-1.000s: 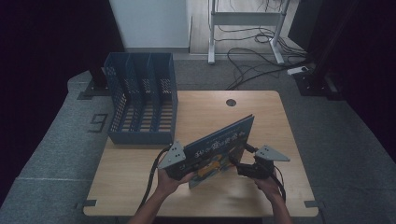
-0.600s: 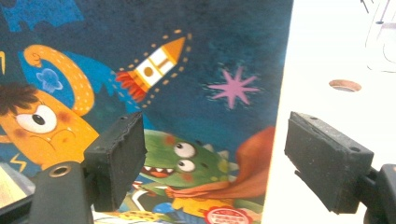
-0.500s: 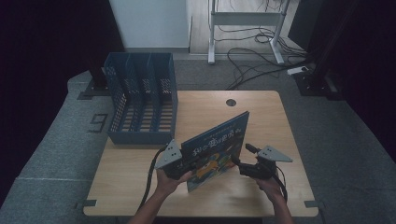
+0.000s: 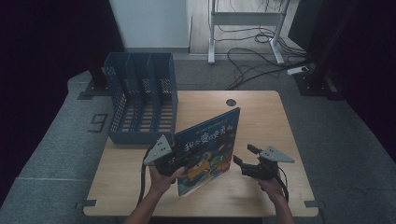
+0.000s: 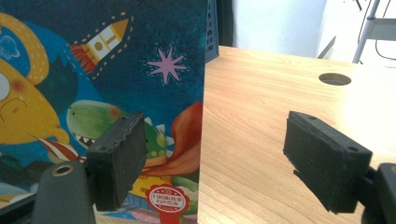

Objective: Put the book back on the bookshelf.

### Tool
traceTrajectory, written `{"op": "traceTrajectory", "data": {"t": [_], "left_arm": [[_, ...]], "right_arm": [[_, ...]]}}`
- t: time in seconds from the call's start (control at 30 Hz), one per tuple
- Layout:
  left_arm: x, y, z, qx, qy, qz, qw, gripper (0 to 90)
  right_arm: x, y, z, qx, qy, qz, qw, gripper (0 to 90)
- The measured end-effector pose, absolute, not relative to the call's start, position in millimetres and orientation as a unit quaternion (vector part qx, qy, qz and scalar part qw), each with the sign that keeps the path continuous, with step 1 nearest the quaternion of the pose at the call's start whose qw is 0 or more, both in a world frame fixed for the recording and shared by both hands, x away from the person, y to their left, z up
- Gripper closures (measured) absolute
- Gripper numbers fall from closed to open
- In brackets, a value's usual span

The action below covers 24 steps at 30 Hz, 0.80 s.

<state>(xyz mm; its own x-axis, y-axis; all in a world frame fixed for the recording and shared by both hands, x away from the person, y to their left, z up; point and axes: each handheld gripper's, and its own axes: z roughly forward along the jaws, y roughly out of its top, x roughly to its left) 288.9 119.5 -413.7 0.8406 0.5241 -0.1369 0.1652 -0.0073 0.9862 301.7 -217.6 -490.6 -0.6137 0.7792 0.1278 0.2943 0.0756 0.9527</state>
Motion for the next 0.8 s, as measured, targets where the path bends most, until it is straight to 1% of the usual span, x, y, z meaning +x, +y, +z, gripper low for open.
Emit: {"op": "traceTrajectory", "data": {"t": [0.27,0.43,0.8], "left_arm": [[286.0,124.8,-407.6,0.696,0.247,0.152,0.657,82.0],[284.6,131.9,-401.7,0.69,0.251,0.153,0.661,82.0],[279.0,147.0,-392.6,0.686,0.259,0.169,0.658,82.0]], "right_arm": [[300.9,-221.3,-491.9,0.388,0.699,0.56,0.216,20.8],[300.6,-222.4,-493.8,0.39,0.701,0.556,0.217,20.9],[300.9,-230.2,-515.5,0.425,0.7,0.536,0.207,21.3]]}}
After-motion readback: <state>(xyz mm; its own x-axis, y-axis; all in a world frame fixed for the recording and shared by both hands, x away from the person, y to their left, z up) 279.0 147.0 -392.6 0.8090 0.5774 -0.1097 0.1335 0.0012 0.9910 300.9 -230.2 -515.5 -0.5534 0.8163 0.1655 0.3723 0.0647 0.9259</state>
